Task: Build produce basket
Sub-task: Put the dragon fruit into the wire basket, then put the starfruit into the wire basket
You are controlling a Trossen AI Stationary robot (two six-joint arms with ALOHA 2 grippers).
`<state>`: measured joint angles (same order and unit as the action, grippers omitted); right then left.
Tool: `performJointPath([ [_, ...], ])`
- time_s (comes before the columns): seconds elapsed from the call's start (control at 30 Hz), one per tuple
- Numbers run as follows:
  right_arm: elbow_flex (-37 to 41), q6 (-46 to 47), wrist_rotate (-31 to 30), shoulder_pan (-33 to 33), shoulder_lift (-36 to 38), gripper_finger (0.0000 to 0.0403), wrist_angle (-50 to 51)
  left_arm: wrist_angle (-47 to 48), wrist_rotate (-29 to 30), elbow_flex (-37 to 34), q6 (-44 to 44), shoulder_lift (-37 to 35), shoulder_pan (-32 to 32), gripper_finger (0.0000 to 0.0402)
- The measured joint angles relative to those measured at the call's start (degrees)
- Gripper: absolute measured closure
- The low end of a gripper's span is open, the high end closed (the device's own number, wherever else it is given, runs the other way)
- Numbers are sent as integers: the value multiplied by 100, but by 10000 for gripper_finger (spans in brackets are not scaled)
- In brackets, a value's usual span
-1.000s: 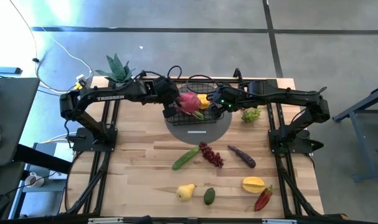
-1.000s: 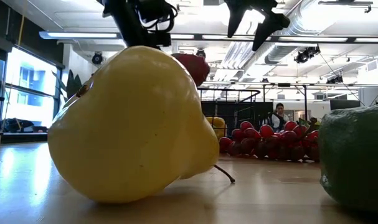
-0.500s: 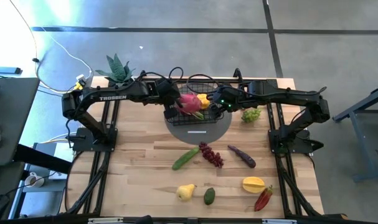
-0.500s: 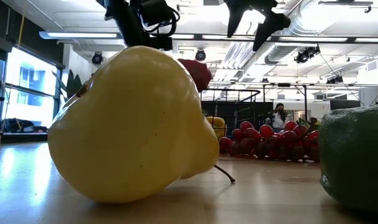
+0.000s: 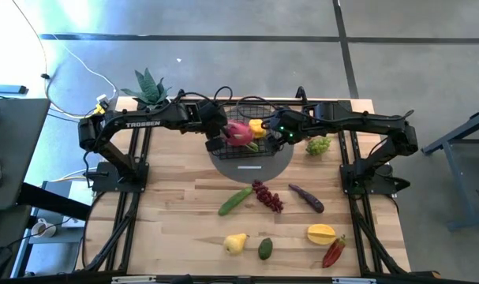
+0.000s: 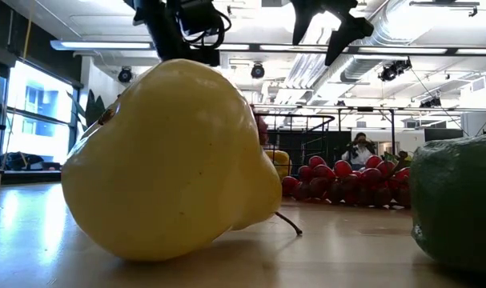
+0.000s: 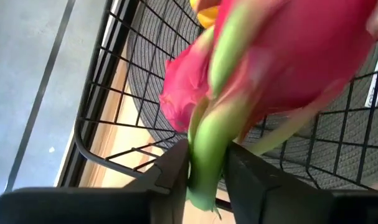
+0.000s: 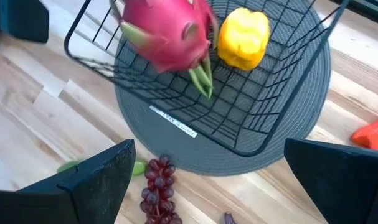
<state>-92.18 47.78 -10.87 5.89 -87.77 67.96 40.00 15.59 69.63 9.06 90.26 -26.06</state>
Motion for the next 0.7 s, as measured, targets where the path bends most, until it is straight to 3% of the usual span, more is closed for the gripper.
performJointPath([
  [0.3,0,-25,320,-4,0,10,0,104,-627,179,10,-2,113,248],
  [0.7,0,27,702,-11,-2,10,2,1134,-588,1264,-45,-7,221,175],
])
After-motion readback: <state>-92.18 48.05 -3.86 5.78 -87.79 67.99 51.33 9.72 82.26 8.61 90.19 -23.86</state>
